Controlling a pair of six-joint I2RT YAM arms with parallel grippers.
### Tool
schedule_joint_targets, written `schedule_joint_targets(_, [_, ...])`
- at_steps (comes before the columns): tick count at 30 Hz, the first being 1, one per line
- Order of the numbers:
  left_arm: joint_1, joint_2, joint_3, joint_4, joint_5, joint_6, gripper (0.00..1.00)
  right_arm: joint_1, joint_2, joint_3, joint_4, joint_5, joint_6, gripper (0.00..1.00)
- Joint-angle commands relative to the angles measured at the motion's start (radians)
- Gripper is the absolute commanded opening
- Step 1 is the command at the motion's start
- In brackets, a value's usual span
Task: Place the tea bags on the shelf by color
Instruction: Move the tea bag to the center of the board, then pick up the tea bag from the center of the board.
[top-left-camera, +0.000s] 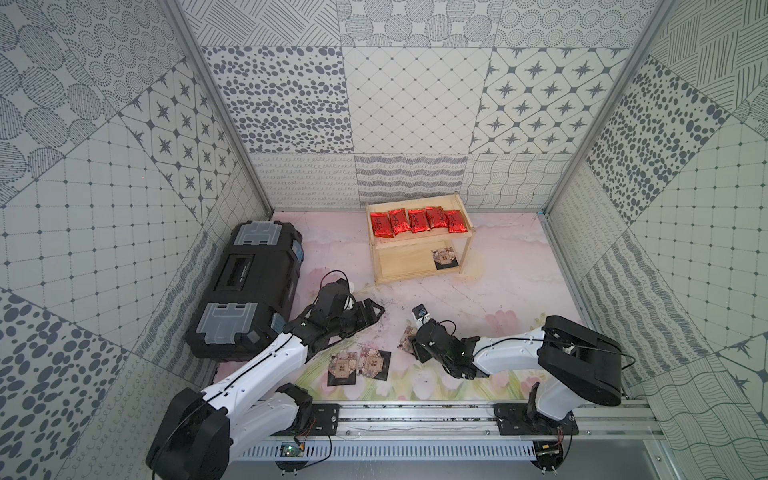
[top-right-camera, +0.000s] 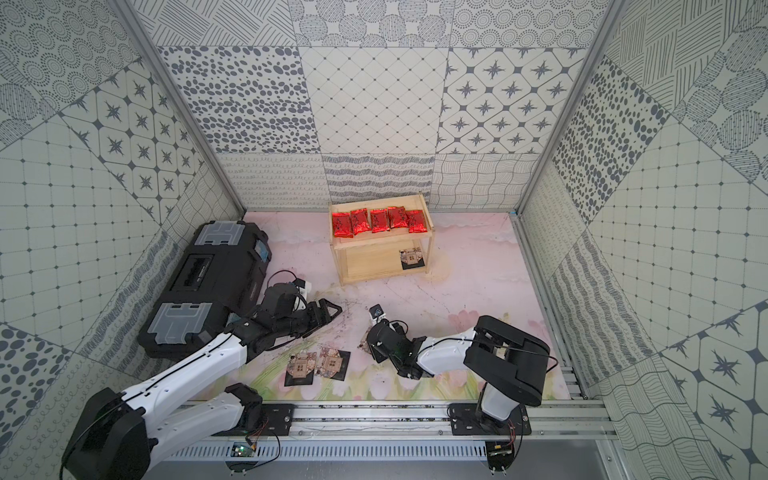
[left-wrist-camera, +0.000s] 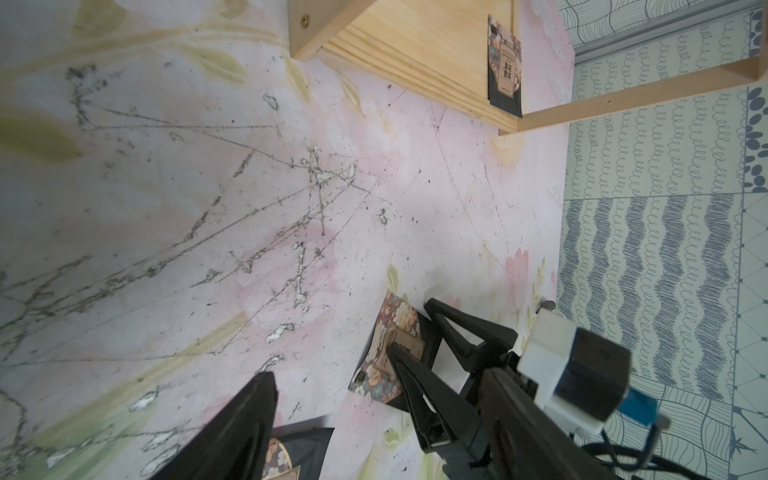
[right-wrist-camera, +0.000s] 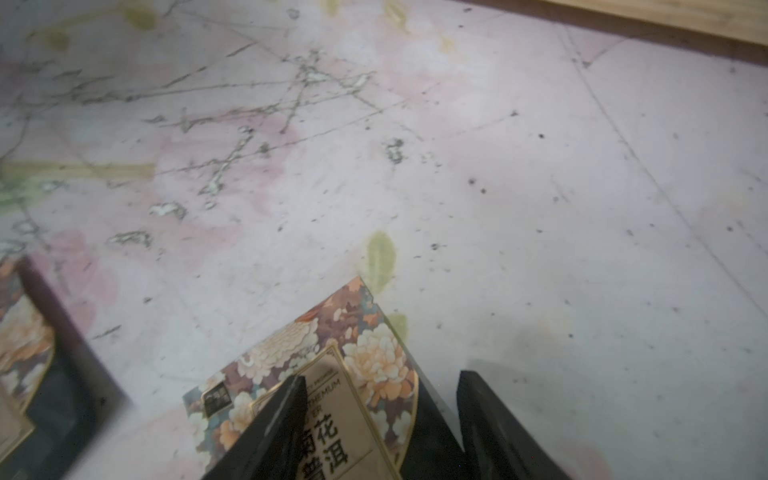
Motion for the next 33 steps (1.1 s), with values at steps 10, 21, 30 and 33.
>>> schedule_joint_targets(10, [-0.182, 0.188, 0.074, 0.084, 0.064, 0.118, 0.77, -0.227, -0.244, -0.077, 0.019, -0.323, 0.235, 0.62])
schedule_joint_targets(21, [-0.305, 0.486, 0.233, 0.163, 0.117, 0.188, 0.59, -0.416, -0.400, -0.281, 0.087, -0.567, 0.365, 0.56])
schedule_joint_targets(30, [-0.312, 0.585, 0.265, 0.197, 0.116, 0.200, 0.57, -0.460, -0.411, -0.331, 0.125, -0.646, 0.397, 0.52])
schedule_joint_targets(33, [-0.311, 0.599, 0.255, 0.197, 0.101, 0.203, 0.57, -0.466, -0.404, -0.340, 0.142, -0.666, 0.410, 0.50])
